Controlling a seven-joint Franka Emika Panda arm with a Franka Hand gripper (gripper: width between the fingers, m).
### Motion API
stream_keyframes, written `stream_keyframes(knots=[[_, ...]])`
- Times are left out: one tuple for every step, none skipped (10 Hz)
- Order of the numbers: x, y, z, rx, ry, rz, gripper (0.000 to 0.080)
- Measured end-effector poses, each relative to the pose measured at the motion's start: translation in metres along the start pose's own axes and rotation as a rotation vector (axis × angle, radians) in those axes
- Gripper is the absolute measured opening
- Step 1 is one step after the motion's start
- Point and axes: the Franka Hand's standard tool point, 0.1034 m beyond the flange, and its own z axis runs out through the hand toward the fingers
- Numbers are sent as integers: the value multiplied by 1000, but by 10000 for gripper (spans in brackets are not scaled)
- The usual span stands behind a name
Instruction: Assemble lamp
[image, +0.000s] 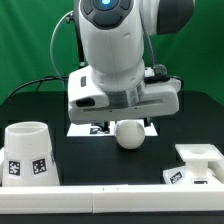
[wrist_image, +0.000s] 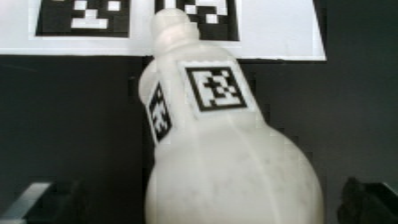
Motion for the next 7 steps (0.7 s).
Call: stream_keyframes(knots=[[0, 5, 0, 1, 0, -11, 698], [0, 2, 0, 0, -1, -15, 698], [0, 1, 1, -2, -1, -20, 698], [0, 1, 1, -2, -1, -22, 698], [0, 0, 1, -2, -1, -22, 698], [0, 0, 1, -3, -3, -23, 698], [0, 0, 7, -11, -15, -3, 698]])
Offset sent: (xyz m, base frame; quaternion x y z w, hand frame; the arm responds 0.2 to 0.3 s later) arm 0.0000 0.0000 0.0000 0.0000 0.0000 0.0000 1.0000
